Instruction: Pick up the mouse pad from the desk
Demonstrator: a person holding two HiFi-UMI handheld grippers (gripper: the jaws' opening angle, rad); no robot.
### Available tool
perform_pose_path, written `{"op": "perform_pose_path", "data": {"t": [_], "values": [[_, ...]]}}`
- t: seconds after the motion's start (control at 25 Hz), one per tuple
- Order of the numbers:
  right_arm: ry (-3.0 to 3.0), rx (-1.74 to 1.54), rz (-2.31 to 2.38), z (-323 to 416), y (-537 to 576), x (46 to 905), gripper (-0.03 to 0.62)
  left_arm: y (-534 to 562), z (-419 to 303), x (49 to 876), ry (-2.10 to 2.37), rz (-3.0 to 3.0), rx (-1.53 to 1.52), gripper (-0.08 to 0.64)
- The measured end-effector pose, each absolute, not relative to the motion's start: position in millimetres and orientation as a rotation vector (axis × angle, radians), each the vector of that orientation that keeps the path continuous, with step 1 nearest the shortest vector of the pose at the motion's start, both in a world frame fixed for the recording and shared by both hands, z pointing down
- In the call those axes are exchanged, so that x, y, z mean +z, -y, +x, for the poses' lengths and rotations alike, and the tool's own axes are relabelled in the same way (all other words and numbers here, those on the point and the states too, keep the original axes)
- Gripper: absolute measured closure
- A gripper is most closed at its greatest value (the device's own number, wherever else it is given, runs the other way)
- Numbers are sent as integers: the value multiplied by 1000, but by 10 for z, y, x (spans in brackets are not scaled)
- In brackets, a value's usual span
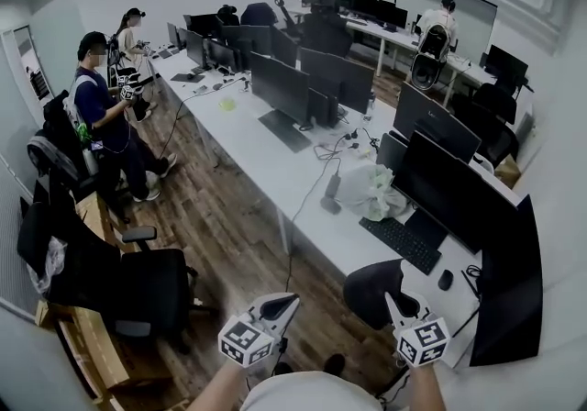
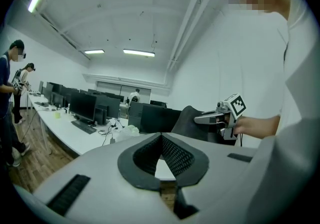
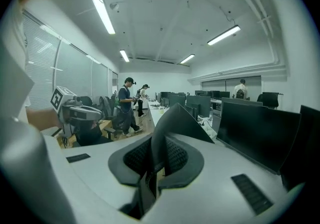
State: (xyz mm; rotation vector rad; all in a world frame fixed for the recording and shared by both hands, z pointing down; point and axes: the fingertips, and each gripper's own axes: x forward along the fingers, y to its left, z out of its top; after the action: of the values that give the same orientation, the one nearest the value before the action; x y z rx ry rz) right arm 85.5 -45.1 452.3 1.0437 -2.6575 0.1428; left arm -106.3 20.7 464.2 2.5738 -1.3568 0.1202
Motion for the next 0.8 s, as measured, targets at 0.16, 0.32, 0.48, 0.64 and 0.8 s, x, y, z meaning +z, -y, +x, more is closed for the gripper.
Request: {"op": "perform_pose_path", "data": {"t": [0.16, 0.32, 0.48, 0.64, 0.8], "values": [[2658, 78, 1034, 743, 354, 4419, 552, -225, -1129, 4640, 1348, 2572, 104, 543], [2669, 82, 1043, 728, 328, 4379, 552, -223, -1149, 4622, 1341, 2582, 101, 543], [2667, 83, 1042, 730, 323, 4395, 552, -195, -1191, 4621, 1362, 2585, 93, 543], [2670, 91, 1033, 741, 313, 4425, 552, -165, -1231, 4631, 1385, 2577, 89, 543], [2670, 99, 1025, 738, 319, 4423, 552, -154, -1256, 4633, 1393, 2561, 89, 543]]}}
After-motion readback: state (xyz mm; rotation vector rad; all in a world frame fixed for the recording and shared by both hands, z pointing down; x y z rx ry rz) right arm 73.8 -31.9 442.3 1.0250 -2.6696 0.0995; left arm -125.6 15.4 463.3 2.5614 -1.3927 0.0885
